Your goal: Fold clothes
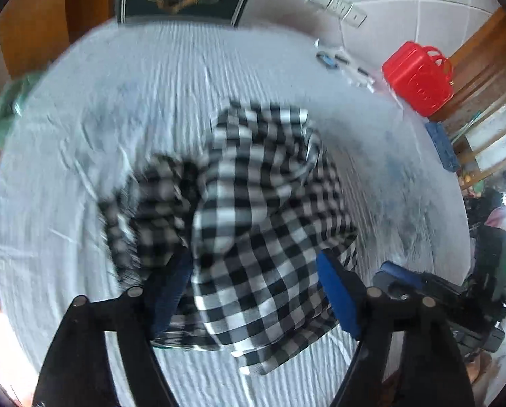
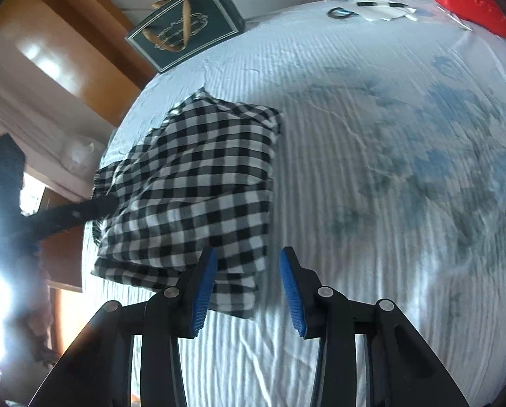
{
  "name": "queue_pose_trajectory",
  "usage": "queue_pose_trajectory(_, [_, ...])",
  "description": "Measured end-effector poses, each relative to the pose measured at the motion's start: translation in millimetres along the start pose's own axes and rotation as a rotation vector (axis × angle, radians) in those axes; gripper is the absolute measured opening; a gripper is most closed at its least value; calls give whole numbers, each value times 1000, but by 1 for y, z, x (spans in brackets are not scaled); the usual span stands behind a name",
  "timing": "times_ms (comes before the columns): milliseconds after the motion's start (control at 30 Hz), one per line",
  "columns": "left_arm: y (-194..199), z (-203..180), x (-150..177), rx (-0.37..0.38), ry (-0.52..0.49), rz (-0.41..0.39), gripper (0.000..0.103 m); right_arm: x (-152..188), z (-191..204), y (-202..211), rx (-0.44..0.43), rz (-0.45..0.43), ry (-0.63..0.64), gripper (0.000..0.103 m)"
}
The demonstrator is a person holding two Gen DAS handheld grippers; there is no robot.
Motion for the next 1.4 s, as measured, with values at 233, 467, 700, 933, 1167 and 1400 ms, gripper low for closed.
queue_pose_trajectory(233, [-2,12,-9,-49,21,2,8,5,-4,-1,17,13,5,35])
queue_pose_trajectory(467, [61,49,7,-153,21,-81,8,-7,53,6,-71,-54,123,33])
queue_pose_trajectory(700, [2,104,41,-259,82,35,14,10,92,-93,-54,131,241,33])
queue_pose_trajectory(933, [75,72,16,-186,24,-60,48,-9,101,-52,-62,40,278,33])
queue_pose_trajectory(1167, [48,31,-53,-80,-50,-138,76,-65,85,-32,-47,-66,172,34])
queue_pose_trajectory(1400, [-28,105,-46,-239,90,45,26,-81,84,-97,-18,33,118,30])
Point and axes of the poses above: each gripper's, at about its wrist camera, not at the fingertips, and y roughly against the way its jaws point, z to its left, x to its underside, the point moved 7 cm from there along -y, roughly the way its jaws point, and after that the axes turned 9 degrees about -y, right-handed, at the moved point
